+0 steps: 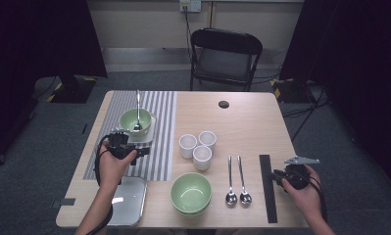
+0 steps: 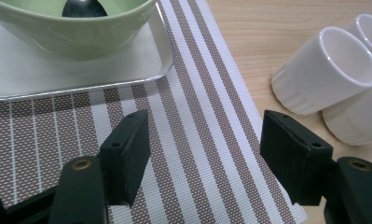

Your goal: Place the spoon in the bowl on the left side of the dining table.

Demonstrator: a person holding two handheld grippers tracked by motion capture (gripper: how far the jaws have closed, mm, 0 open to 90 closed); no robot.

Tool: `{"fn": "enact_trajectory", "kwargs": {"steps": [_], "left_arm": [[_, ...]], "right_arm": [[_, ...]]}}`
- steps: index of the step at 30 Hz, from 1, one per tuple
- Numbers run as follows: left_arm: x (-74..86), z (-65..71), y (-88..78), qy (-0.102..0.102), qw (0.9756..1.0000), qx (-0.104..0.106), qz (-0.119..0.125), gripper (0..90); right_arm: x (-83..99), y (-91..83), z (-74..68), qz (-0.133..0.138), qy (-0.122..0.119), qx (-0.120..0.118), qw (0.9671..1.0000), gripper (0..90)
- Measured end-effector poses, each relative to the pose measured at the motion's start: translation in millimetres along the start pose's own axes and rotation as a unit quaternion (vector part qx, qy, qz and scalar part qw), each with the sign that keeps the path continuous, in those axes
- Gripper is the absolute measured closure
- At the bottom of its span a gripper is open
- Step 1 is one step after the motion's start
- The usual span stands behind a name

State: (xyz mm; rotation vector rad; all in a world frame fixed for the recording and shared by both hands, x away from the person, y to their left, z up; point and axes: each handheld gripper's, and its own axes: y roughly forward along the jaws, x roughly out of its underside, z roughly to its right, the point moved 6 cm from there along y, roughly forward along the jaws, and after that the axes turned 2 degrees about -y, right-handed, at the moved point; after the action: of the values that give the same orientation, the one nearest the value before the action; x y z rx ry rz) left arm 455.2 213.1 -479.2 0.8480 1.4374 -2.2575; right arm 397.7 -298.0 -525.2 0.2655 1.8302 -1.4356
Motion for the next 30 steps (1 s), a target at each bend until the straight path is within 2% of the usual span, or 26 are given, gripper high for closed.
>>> {"fn": "enact_trajectory", "kwargs": {"steps": [30], "left_arm": [[13.2,0.4,5.0,-0.003,1.0000,0.003,-0.004,33.4]], "right_arm": [[2.0,1.1,5.4,-0.016,0.016,0.001,0.9998,78.2]]}}
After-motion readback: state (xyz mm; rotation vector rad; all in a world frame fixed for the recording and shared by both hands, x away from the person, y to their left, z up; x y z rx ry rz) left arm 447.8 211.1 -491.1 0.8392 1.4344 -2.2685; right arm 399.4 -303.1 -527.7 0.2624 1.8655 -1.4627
